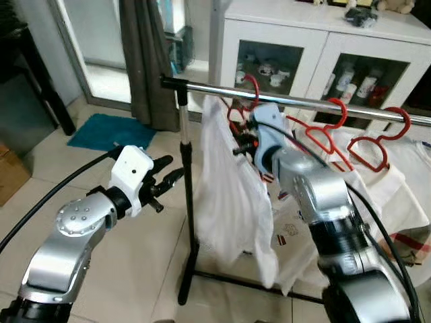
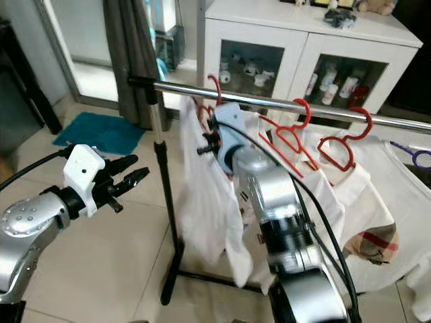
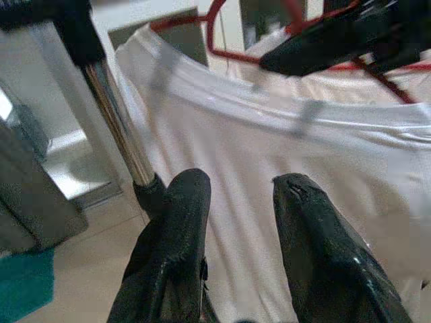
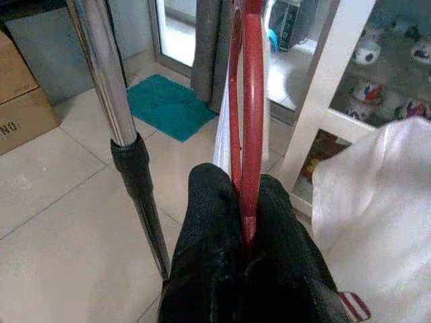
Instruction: Hang hanger
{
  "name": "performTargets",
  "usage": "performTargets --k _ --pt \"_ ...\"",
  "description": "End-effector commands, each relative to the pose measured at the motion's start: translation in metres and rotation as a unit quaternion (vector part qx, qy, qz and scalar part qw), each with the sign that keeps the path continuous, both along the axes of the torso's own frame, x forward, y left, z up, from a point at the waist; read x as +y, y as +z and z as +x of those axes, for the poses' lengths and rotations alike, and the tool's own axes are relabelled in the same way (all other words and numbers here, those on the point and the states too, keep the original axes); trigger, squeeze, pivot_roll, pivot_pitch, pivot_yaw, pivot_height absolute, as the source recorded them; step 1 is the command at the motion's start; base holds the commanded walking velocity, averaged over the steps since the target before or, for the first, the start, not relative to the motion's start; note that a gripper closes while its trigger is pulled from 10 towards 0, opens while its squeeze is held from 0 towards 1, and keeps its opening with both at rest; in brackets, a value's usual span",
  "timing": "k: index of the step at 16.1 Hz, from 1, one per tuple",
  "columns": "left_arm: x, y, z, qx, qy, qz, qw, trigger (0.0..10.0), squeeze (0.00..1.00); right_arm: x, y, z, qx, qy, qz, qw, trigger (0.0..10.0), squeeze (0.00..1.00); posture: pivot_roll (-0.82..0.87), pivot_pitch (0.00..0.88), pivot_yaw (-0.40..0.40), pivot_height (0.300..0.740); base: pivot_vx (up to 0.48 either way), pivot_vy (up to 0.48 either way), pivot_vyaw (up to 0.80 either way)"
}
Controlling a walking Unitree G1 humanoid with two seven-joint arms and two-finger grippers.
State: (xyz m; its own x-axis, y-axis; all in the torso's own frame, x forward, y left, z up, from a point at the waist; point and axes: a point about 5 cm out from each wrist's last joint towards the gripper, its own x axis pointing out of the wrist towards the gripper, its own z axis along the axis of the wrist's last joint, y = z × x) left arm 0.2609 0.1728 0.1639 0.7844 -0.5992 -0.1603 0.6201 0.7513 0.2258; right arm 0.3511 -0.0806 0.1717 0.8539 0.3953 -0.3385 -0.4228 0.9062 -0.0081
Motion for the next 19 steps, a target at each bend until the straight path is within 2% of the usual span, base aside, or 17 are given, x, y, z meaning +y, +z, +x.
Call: performTargets --k 1,6,10,19 --pt "0.002 0.007 -0.001 -0.005 -0.006 -0.001 1.000 10.0 0.00 0.000 0.009 0.010 -0.018 -0.009 -0.008 1.000 10.0 0.00 0.06 0.000 -0.005 0.740 0.000 0.000 0.00" --pt "0.005 0.009 -0.005 0.000 -0.016 0.003 1.000 10.0 0.00 0.007 0.008 0.034 0.028 -0.037 -0.013 0.999 10.0 0.00 0.06 0.000 -0.008 0.740 0.000 0.000 0.00" --pt "0.005 0.009 -0.008 0.008 -0.025 0.006 1.000 10.0 0.00 0.016 0.001 0.043 0.075 -0.061 -0.024 0.995 10.0 0.00 0.06 0.000 -0.004 0.740 0.000 0.000 0.00" --pt "0.002 0.008 -0.014 0.018 -0.041 0.004 0.999 10.0 0.00 0.018 -0.018 0.041 0.123 -0.068 -0.052 0.989 10.0 0.00 0.06 0.000 -0.009 0.740 0.000 0.000 0.00"
